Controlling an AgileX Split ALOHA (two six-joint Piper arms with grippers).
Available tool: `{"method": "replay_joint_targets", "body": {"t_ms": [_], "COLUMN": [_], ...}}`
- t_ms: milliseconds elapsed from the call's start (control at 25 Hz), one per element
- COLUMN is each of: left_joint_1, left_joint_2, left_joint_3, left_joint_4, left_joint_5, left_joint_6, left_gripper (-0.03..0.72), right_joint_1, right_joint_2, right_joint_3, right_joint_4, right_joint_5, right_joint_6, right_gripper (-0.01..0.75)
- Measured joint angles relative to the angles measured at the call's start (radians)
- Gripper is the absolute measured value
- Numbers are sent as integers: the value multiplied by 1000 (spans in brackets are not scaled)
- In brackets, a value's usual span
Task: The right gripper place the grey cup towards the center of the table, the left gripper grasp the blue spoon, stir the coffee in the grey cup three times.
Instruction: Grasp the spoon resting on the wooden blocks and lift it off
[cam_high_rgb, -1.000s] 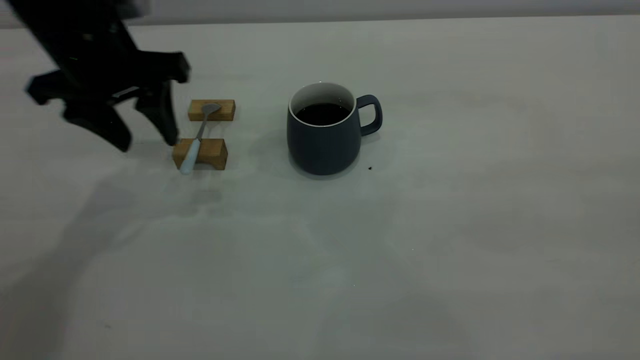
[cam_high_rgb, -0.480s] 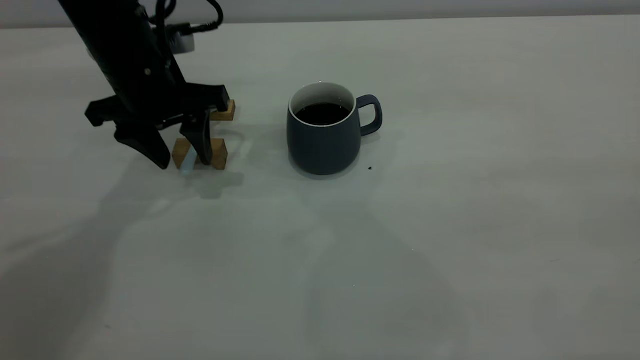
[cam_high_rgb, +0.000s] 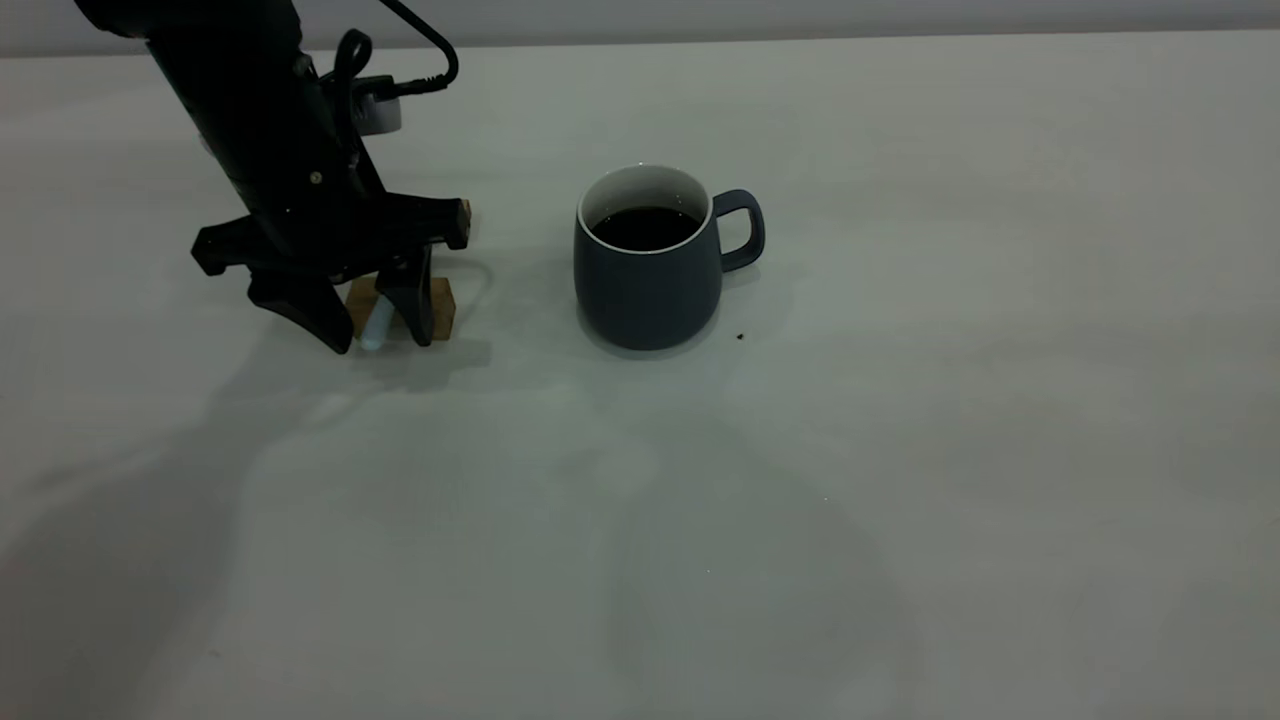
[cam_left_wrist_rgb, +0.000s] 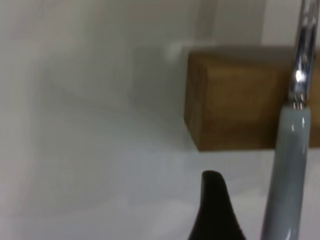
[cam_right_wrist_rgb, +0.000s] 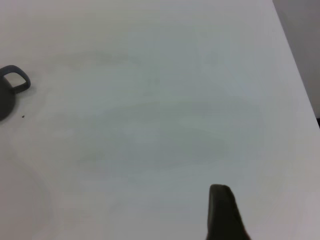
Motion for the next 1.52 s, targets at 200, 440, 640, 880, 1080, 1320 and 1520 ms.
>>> {"method": "replay_joint_targets", "body": {"t_ms": [200,440,640,880,1080,1320,1520], "left_joint_1": [0,0,0,0,0,0,-1], "left_joint_2": [32,56,56,56,56,17,-130], "left_joint_3": [-1,-19,-20,-20,-20,-20,-31], "left_joint_4": [0,0,0,-1,-1,-1,-6], "left_joint_5": [-8,-15,-24,-24,-28,11,172], "left_joint_6": [-8,-8,-8,-8,-8,-8,-39], "left_gripper": [570,557,506,389,195,134,134], "right_joint_1": [0,0,0,0,0,0,0], "right_joint_2": [0,0,0,0,0,0,0], "right_joint_3": [0,0,0,0,0,0,0], "right_joint_4": [0,0,0,0,0,0,0], "right_joint_5": [0,0,0,0,0,0,1], "right_joint_6": [0,0,0,0,0,0,0], "right_gripper": [497,497,497,497,497,497,497]}}
